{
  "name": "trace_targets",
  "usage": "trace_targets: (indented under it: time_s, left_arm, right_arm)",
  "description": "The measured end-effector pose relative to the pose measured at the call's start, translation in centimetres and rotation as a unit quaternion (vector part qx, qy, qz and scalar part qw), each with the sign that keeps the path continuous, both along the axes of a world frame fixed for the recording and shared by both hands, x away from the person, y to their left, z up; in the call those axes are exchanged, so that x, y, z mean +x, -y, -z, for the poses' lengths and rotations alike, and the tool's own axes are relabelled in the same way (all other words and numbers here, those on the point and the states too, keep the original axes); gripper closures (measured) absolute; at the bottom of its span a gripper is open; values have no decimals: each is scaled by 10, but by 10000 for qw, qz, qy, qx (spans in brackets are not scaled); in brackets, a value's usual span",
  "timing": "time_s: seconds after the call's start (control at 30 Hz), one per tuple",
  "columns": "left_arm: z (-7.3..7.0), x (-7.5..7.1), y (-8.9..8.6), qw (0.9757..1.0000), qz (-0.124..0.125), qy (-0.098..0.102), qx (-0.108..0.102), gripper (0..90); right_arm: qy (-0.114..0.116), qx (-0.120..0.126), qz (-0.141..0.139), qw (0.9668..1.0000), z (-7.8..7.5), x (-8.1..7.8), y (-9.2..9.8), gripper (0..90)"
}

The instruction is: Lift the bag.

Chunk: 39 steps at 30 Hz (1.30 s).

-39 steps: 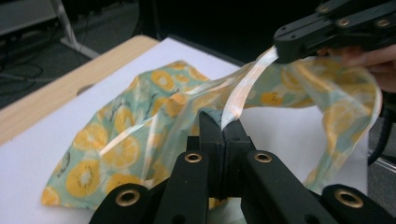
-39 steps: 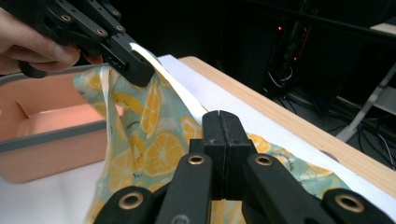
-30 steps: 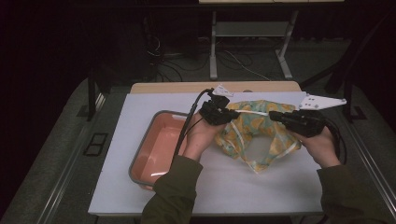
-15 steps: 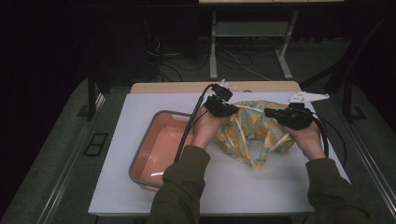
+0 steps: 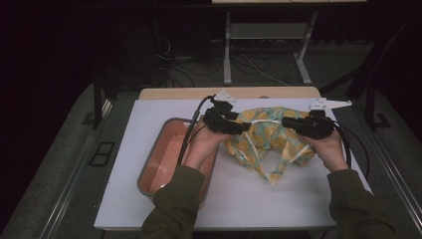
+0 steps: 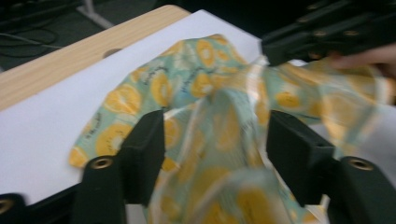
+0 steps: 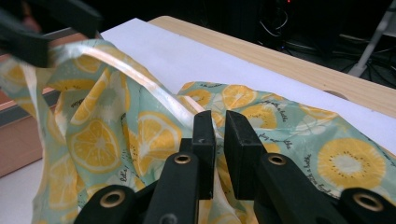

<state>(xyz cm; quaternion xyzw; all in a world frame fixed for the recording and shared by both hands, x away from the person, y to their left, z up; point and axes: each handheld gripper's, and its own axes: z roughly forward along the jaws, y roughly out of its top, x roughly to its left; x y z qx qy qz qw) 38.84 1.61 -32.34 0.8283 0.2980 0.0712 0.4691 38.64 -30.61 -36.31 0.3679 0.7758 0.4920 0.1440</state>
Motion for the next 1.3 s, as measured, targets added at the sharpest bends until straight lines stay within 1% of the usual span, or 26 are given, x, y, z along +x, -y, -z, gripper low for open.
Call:
trace_targets:
  time_s: [0.1,0.2,0.23,0.27,0.33,0.4,0.47,0.53,0.6,0.67,0.73,0.77,0.93,1.07,1.13,1.2,1.3]
  left_arm:
    - [-2,-11,-14,9998,50,-34,-183,274]
    - [-3,-22,-27,9997,42,34,-246,249]
    - [-3,-25,-31,9996,17,76,-270,238]
    - [-3,-28,-36,9995,27,76,-299,230]
    - [-3,-34,-45,9991,31,107,-398,211]
    - [-2,-40,-54,9988,5,192,-450,191]
    - [0,-44,-64,9985,-39,252,-486,174]
    - [3,-48,-73,9982,-79,281,-525,158]
    - [6,-50,-82,9980,-99,267,-562,152]
    - [6,-53,-90,9980,-136,281,-546,146]
    - [7,-57,-97,9976,-167,329,-582,142]
    - [7,-59,-101,9975,-180,328,-599,140]
    - [12,-69,-116,9976,-210,379,-536,122]
    - [15,-78,-127,9974,-204,395,-566,67]
    - [15,-84,-133,9970,-227,456,-576,37]
    - [16,-88,-139,9967,-211,518,-582,22]
    - [17,-95,-147,9962,-259,576,-596,0]
  right_arm:
    - [-77,62,-52,9999,-2,-2,1,762]
    - [-201,83,-158,9996,-3,-5,0,644]
    - [-235,88,-216,9995,-4,-6,0,601]
    - [-289,133,-291,9991,-5,-8,0,553]
    - [-346,146,-429,9984,-6,-12,-1,497]
    - [-350,119,-551,9978,-8,-17,-2,442]
    - [-368,75,-595,9975,-9,-23,-3,374]
    - [-327,70,-640,9974,-9,-29,-4,334]
    - [-323,80,-686,9971,-7,-34,-5,290]
    - [-306,74,-706,9970,-6,-39,-6,282]
    - [-229,38,-697,9973,-7,-44,-5,260]
    - [-192,57,-701,9973,-8,-47,-4,254]
    - [-73,266,-771,9966,-12,-60,4,204]
    - [-37,326,-734,9968,-9,-71,13,173]
    - [5,292,-735,9969,-7,-77,17,144]
    - [23,226,-718,9972,-4,-82,21,135]
    - [44,199,-690,9974,2,-89,25,115]
